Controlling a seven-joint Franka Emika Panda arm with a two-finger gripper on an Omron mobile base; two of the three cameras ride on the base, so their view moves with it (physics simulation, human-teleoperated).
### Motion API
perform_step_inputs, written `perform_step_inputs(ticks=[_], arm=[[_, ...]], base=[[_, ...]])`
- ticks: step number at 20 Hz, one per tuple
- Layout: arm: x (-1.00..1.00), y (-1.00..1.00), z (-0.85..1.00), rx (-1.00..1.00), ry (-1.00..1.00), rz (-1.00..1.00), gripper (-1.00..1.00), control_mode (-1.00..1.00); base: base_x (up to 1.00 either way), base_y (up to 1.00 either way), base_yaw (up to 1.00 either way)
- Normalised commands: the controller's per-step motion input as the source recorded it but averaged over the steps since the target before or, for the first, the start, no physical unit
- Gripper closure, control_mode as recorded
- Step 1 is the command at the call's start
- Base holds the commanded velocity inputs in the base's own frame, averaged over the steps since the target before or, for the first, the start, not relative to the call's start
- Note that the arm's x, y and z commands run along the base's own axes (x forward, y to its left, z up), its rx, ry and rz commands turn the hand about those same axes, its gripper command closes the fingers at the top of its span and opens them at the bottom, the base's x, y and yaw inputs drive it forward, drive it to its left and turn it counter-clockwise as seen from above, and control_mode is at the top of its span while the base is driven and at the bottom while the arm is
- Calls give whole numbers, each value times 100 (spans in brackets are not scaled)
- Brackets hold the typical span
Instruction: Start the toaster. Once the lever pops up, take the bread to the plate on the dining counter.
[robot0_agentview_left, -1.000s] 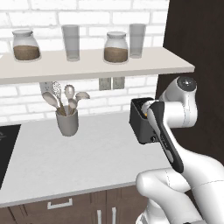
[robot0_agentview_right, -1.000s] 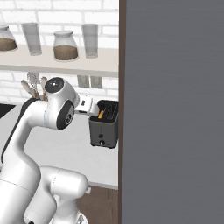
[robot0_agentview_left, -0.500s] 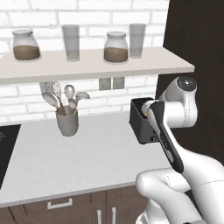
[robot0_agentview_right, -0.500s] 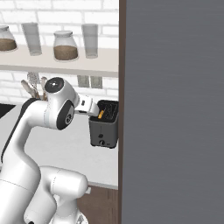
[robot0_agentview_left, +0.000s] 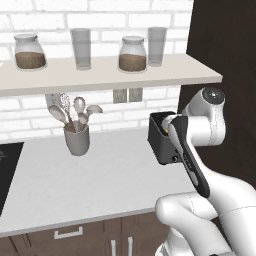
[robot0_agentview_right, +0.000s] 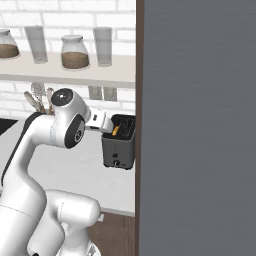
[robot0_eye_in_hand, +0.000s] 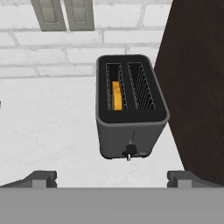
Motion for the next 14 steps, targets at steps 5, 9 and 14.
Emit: perform_step_inputs(ticks=[5, 9, 14], arm=[[0, 0, 0, 0, 0, 0, -100, -100], [0, 0, 0, 0, 0, 0, -100, -100], [0, 0, 0, 0, 0, 0, -100, -100]], base=[[0, 0, 0], [0, 0, 0], [0, 0, 0]])
